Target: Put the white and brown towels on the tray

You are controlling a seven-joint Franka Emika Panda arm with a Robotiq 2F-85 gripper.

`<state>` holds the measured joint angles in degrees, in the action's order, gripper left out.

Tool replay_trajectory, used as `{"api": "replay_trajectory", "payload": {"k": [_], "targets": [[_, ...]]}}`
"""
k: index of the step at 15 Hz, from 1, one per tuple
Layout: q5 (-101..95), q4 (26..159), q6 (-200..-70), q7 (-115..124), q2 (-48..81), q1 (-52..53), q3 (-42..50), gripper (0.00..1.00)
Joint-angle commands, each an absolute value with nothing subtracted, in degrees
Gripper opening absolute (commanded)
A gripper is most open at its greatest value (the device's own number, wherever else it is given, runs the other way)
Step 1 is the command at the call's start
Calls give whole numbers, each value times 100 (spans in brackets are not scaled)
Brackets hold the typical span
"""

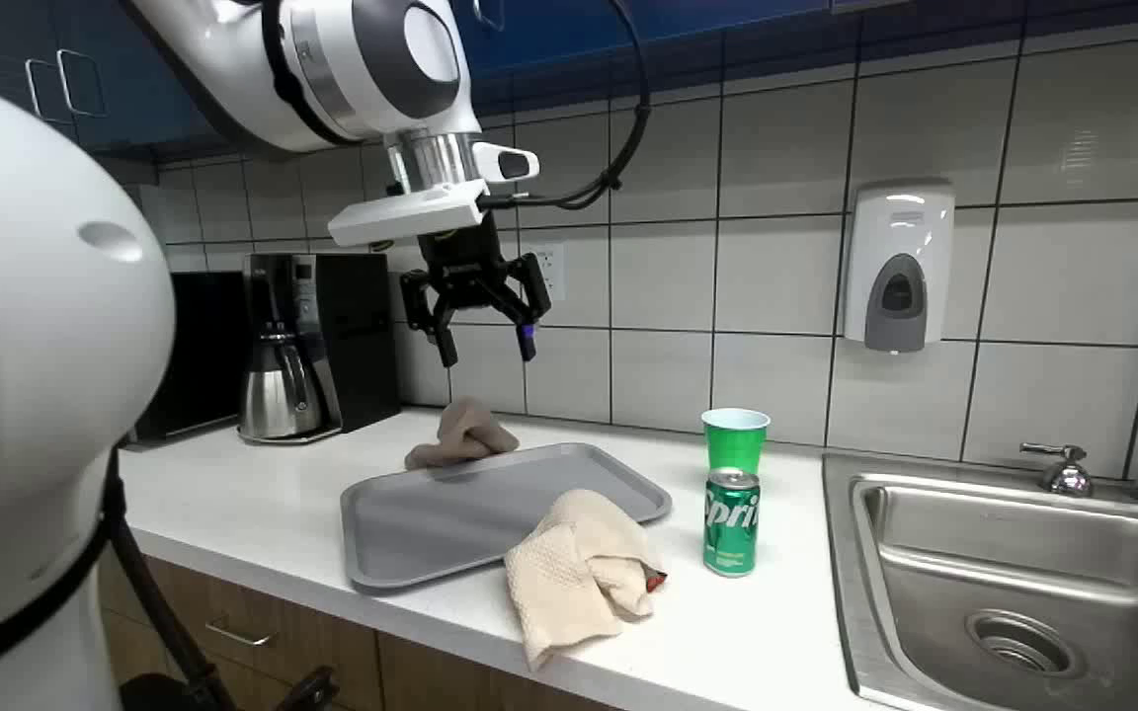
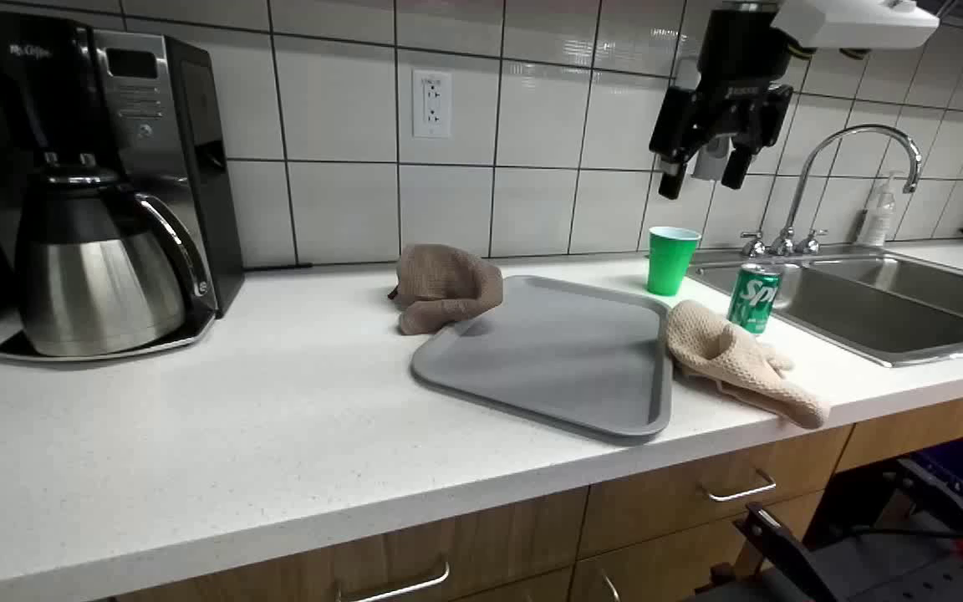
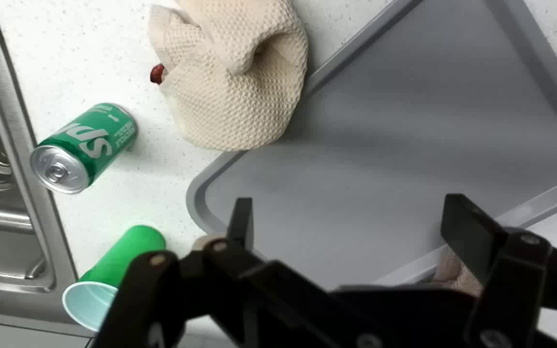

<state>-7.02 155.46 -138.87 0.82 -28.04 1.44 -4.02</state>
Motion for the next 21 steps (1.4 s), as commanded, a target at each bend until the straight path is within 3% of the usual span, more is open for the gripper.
{"api": "replay_trajectory", "payload": {"k": [1, 21], "targets": [[-701, 15538, -13869, 81, -2804, 151, -396, 100], [-1154, 15916, -13970, 771, -2833, -149, -630, 100]]}}
